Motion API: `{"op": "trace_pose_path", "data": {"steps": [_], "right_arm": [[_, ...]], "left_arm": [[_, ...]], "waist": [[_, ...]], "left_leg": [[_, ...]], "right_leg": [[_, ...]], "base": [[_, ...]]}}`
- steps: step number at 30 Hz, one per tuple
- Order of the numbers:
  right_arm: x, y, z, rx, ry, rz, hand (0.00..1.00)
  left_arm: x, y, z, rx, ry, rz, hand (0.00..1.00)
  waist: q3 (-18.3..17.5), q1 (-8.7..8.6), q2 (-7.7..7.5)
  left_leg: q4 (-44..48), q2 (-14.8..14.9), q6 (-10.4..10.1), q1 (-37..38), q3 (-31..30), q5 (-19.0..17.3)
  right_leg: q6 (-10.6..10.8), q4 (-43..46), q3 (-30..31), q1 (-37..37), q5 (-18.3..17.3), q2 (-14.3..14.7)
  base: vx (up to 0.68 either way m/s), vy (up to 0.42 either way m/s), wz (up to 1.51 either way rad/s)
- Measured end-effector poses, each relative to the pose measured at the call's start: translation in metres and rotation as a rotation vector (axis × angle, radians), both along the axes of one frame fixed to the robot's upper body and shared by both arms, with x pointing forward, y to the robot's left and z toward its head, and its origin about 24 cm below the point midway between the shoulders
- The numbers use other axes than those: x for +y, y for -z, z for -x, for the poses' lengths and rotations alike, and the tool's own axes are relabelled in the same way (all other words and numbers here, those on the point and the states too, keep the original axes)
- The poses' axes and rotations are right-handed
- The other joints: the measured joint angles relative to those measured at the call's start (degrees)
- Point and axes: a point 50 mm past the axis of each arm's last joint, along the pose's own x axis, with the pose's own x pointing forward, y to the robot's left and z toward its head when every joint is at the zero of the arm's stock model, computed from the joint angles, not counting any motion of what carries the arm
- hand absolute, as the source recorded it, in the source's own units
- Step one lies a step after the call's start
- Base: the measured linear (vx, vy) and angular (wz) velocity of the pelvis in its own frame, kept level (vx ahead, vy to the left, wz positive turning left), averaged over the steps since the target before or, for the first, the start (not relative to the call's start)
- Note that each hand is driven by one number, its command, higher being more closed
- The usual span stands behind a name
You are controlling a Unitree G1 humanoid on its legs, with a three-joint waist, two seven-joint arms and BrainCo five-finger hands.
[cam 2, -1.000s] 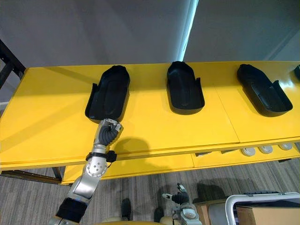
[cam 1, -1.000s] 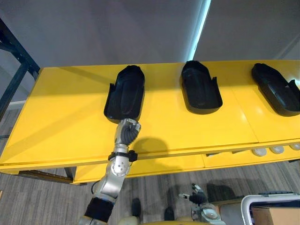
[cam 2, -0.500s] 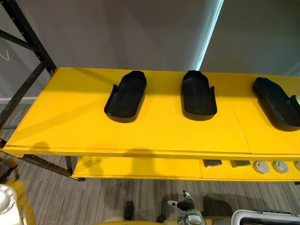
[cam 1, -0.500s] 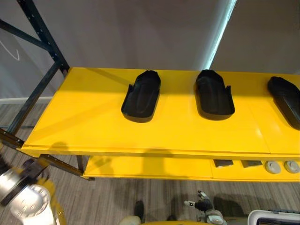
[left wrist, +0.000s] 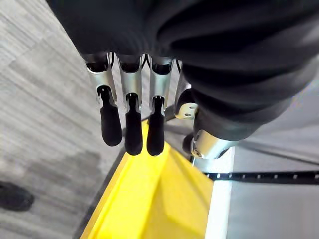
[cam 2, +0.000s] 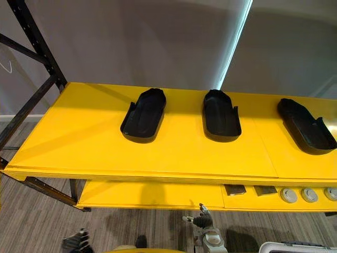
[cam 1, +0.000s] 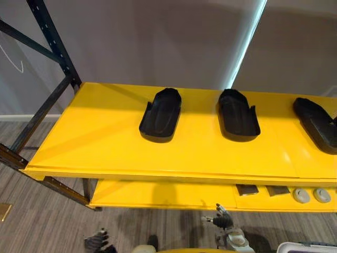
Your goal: Walk over and take plastic housings, then place them on the shelf
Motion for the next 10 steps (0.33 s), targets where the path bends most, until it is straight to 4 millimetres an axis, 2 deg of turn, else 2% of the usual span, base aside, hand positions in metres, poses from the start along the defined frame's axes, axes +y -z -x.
{"op": "trace_pose_path", "data": {"steps": [6, 10], "right_arm": [[-0.006, 0.008, 0.016, 0.062, 0.036, 0.005, 0.0], [-0.009, 0.008, 0.016, 0.063, 0.059, 0.008, 0.0]], "left_arm": [[-0.028, 0.012, -0.008, 0.066, 0.187, 0.034, 0.0], [-0.034, 0.013, -0.012, 0.076, 0.242, 0.034, 0.0]], "waist": [[-1.09, -0.06, 1.19], [-1.0, -0.07, 1.83]], "left_leg": [[-3.01, -1.1, 0.79, 2.11, 0.28, 1.15], [-3.15, -1.65, 0.98, 2.75, 0.5, 1.27]], "right_leg": [[0.79, 0.04, 0.34, 0.21, -0.46, -0.91], [1.0, -0.07, 0.93, 0.7, -0.57, -1.37]], "base": [[0.03, 0.017, -0.01], [0.04, 0.019, -0.04]]}}
